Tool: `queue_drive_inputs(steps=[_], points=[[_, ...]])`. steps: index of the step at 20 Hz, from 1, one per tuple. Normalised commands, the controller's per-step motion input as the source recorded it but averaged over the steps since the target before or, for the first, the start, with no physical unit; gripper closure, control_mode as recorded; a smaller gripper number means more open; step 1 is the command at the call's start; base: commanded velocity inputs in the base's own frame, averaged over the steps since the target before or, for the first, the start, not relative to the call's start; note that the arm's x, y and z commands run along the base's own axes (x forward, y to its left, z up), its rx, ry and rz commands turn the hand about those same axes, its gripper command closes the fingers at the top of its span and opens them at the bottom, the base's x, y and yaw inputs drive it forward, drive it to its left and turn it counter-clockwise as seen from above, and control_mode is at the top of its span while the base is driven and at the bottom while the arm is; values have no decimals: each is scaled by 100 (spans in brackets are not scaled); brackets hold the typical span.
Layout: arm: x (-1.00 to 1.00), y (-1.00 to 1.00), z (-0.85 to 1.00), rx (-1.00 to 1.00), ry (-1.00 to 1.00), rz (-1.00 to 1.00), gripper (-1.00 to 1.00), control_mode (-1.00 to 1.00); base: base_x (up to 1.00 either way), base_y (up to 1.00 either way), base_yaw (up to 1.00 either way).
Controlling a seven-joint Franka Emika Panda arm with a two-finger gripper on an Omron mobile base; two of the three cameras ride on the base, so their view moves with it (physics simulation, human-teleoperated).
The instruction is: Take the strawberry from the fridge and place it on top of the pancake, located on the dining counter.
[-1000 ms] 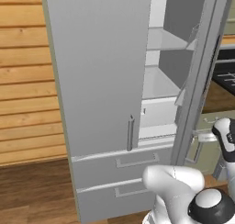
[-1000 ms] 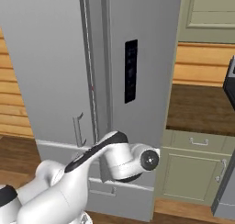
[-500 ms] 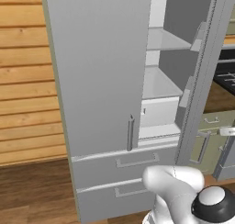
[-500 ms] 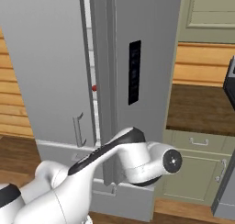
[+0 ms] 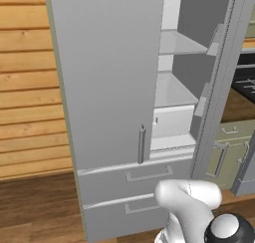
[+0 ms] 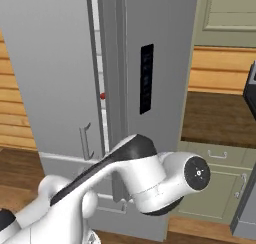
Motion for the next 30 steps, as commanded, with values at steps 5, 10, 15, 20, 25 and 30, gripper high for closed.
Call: queue_drive_inputs(steps=[5, 10, 15, 20, 25, 30], points=[[-100, 95, 62, -18, 0, -16, -100, -100, 0, 0, 0], [-70, 100, 94, -26, 11, -13, -100, -100, 0, 0, 0], [-9, 100, 99, -40, 26, -11, -100, -100, 0, 0, 0], [15, 100, 44, -66, 21, -9, -100, -100, 0, 0, 0], [80, 78, 5, -78, 39, -3, -100, -100, 0, 0, 0], [91, -7, -3, -59, 40, -6, -100, -100, 0, 0, 0]])
